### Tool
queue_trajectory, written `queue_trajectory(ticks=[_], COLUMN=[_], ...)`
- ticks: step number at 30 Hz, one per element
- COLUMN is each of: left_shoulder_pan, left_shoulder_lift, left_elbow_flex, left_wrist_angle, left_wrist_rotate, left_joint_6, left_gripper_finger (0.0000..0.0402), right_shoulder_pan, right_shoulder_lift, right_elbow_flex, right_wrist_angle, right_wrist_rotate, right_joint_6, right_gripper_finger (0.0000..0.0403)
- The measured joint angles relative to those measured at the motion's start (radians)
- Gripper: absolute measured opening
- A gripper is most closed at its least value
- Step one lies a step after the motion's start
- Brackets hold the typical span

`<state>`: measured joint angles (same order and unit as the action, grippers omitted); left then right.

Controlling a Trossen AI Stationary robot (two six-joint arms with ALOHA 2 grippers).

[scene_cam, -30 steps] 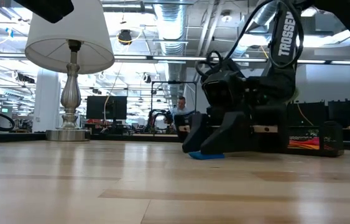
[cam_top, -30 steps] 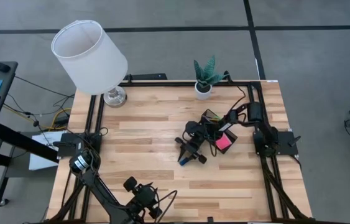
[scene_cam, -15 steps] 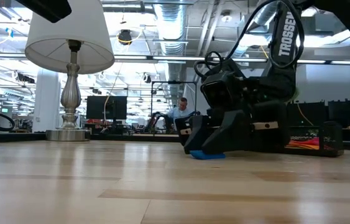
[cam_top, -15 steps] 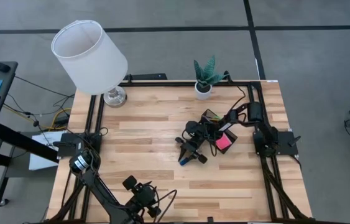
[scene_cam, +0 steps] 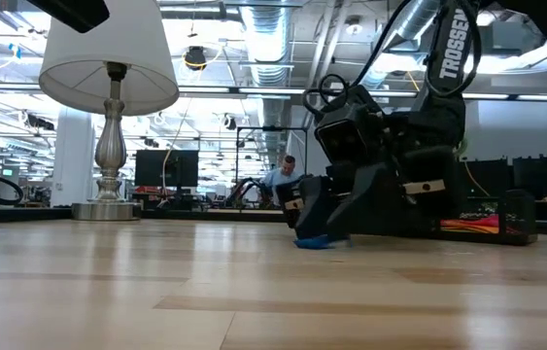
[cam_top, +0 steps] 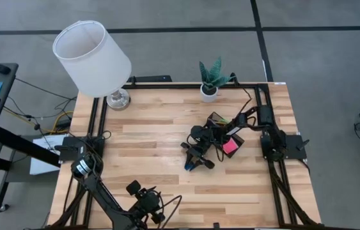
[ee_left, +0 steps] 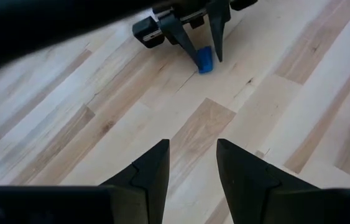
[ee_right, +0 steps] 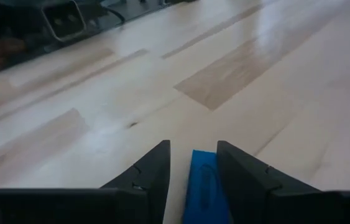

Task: Pick and place office supplies into organizer
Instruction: Put the blue eraser into the desk organizer

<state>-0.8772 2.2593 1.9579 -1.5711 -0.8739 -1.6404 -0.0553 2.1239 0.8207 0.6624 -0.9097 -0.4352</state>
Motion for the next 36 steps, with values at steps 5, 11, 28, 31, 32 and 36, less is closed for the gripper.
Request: queue_trajectory(ticks=[5,11,28,31,32,36], left_shoulder_pan=[0.002,0.005,0.008,0.009,0.009,0.009], left_shoulder_lift=[0.000,0.000,0.000,0.000,0.000,0.000], left_elbow_flex=[0.000,0.000,0.000,0.000,0.000,0.000], left_wrist_angle=[0.000,0.000,0.000,0.000,0.000,0.000], left_wrist_rotate=[-0.001,-0.001,-0.031,-0.081,-0.097,-0.133], left_joint_6=[0.000,0.000,0.040,0.058,0.065,0.090], left_gripper_finger=[0.0125,0.0125,0.0125,0.0125,0.0125,0.0125], right_shoulder_pan=[0.004,0.005,0.007,0.003,0.002,0.002], right_shoulder_lift=[0.003,0.002,0.024,0.010,-0.002,-0.101], right_elbow_flex=[0.000,0.001,-0.002,-0.004,-0.004,-0.003], right_wrist_angle=[0.026,0.028,0.088,0.110,0.126,0.178], right_wrist_rotate=[0.137,0.157,0.164,0.198,0.226,0.306], right_joint_6=[-0.062,-0.046,0.010,0.126,0.185,0.359], right_gripper_finger=[0.0127,0.0127,0.0017,0.0019,0.0023,0.0021])
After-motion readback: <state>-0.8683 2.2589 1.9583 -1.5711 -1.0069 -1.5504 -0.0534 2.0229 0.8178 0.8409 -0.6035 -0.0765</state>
